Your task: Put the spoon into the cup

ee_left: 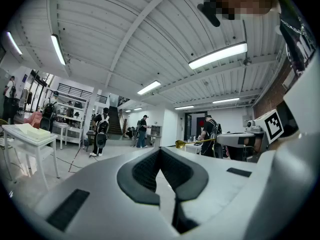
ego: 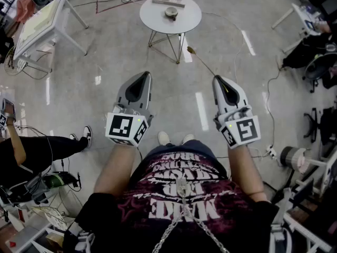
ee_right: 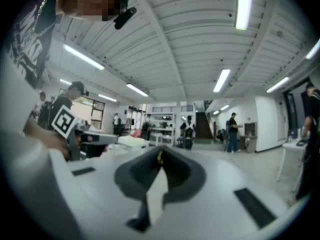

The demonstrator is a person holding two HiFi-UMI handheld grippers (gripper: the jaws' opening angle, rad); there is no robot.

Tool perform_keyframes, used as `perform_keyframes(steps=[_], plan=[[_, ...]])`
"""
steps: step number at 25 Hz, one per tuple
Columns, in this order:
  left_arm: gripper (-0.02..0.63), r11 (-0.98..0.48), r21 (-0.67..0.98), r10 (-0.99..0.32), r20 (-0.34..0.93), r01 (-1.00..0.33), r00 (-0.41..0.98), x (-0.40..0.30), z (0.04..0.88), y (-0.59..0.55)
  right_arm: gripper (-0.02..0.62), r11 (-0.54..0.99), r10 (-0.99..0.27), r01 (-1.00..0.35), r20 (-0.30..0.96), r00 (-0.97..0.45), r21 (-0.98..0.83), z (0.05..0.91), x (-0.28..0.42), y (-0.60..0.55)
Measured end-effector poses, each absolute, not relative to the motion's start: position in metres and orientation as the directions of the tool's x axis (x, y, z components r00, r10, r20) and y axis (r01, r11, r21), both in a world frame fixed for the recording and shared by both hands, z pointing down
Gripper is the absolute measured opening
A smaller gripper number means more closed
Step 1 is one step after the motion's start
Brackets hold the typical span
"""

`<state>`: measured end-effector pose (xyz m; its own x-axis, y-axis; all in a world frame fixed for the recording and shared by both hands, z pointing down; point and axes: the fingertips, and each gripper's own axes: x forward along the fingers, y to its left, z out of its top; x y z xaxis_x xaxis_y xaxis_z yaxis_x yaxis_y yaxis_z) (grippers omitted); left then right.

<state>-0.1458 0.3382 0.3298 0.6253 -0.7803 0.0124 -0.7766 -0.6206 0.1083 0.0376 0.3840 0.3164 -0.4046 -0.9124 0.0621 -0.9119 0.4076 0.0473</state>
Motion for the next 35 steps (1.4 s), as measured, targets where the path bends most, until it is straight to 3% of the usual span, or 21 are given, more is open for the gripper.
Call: perform_keyframes(steps=[14,35], plan=[[0.025,-0.619,0.147,-0.776,0.036,-0.772,0.629,-0.167,0.353,0.326,0.035,0.410,-0.911,-0.912,0.055,-0.409,0.018,0.316,0.017,0.379],[0.025,-0.580,0.129,-0.797,0.111,-0.804,0.593,-0.136,0.378,0.256,0.035,0.429,-0.900,-0.903,0.070,-0.430,-0.028,0.339,0.065,0.287]])
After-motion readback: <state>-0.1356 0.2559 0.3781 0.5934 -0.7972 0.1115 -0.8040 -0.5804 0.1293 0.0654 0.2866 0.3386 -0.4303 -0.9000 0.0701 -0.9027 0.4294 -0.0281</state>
